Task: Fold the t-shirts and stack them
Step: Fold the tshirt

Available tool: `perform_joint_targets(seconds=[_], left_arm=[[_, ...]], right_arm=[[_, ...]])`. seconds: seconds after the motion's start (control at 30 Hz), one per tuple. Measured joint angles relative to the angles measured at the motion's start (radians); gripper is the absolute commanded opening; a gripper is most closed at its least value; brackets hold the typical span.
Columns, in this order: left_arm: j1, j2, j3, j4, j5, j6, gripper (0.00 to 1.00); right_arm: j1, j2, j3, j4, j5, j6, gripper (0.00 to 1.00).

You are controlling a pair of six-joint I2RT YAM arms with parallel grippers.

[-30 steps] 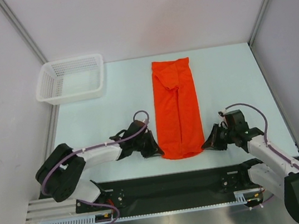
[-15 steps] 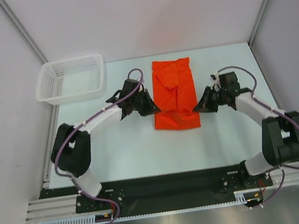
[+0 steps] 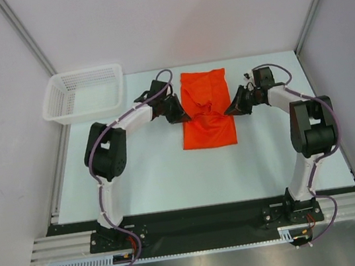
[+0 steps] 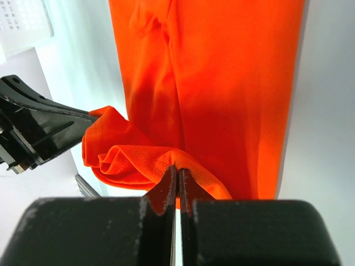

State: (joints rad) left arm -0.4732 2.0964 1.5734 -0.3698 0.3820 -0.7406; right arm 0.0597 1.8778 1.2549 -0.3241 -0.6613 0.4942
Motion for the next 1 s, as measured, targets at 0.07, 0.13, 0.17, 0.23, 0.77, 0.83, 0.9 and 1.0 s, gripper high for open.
perform_joint_targets(seconds=[0.07, 0.13, 0.17, 0.23, 0.77, 0.83, 0.9, 1.0], left_arm=[[0.006, 0.021, 0.022, -0.002, 0.008, 0.000, 0.00], [0.016, 0.041, 0.043, -0.010, 0.016, 0.000, 0.00], [0.022, 0.051, 0.055, -0.015, 0.019, 0.000, 0.00], [0.033, 0.076, 0.085, -0.030, 0.023, 0.000, 0.00], [0.060, 0.171, 0.161, -0.068, 0.043, -0.002, 0.05], [0.060, 0.175, 0.167, -0.071, 0.044, -0.002, 0.06], [0.060, 0.177, 0.174, -0.074, 0.044, -0.002, 0.07], [0.060, 0.183, 0.195, -0.083, 0.045, 0.001, 0.42]], right_arm=[[-0.005, 0.030, 0.028, -0.001, -0.003, 0.000, 0.00], [-0.009, 0.063, 0.059, -0.002, -0.002, 0.000, 0.00], [-0.011, 0.079, 0.071, -0.001, -0.002, 0.001, 0.00], [-0.014, 0.100, 0.086, -0.002, -0.002, 0.002, 0.00], [-0.025, 0.161, 0.122, -0.008, 0.023, 0.042, 0.00], [-0.025, 0.161, 0.127, -0.007, 0.026, 0.050, 0.00], [-0.025, 0.161, 0.130, -0.005, 0.029, 0.055, 0.00], [-0.025, 0.161, 0.130, -0.003, 0.041, 0.063, 0.04]])
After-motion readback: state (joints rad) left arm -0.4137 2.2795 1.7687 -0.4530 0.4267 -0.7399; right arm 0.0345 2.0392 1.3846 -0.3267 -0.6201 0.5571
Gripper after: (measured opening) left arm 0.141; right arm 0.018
